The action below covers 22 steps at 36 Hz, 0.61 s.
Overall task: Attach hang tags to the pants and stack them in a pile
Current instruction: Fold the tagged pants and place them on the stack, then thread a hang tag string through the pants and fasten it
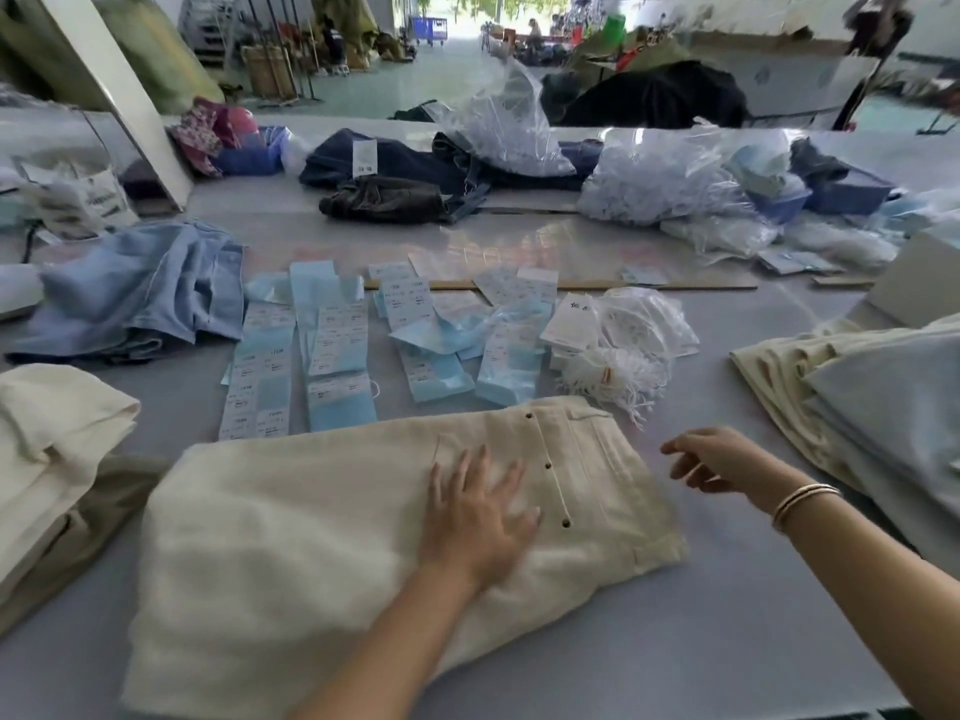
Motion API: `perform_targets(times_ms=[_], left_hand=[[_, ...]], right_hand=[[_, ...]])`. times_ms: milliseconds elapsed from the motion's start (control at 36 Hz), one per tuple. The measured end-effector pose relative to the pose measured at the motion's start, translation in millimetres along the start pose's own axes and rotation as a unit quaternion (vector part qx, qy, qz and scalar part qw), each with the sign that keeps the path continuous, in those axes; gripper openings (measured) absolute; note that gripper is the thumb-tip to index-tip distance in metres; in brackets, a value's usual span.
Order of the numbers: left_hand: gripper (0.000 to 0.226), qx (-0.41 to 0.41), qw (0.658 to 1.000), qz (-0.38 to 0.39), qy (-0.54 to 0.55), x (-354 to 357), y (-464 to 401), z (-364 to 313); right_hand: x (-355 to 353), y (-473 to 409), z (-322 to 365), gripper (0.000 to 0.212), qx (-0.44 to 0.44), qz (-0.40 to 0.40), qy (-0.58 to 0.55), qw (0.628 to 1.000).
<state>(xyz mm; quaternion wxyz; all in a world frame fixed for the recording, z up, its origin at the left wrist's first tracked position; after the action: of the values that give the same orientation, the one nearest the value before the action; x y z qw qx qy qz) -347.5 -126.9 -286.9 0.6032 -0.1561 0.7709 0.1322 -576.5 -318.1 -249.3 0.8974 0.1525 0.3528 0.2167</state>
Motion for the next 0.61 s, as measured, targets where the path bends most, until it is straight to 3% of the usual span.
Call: perform_targets(times_ms=[139,306,417,611], left_hand=[[0.076,0.05,0.999,-0.009,0.016,-3,11,-7],[0.067,0.035,0.998,-0.019,0.05,-12,9,-8],[0.048,0.034,0.996,-0.044,0.07,-19,12,-9],[0.047,0.037,0.993,-0.04,0.101,-20,10,-8]], right_hand=[[-10,-27,78,0.02,-0.201,-0.143,0.144,0.958],[37,-54,165,0.023,-0.355,-0.172,0.296,0.87],[55,-85,193,0.027,-0.341,-0.161,0.346,0.859],[62,-130,186,0.028,-0.268,-0.121,0.464,0.836]])
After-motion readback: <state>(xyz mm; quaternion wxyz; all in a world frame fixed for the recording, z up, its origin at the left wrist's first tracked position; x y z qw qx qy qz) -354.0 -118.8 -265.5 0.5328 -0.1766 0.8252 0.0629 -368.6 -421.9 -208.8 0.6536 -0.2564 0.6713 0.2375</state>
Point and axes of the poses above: each hand's wrist, its own y-axis away from the middle knuckle, its own x-axis out of the palm, z = x × y, the point moved 8 cm from there along -y, towards the middle knuckle, and after that the axes turned 4 degrees about -x, right-handed, at the moved point
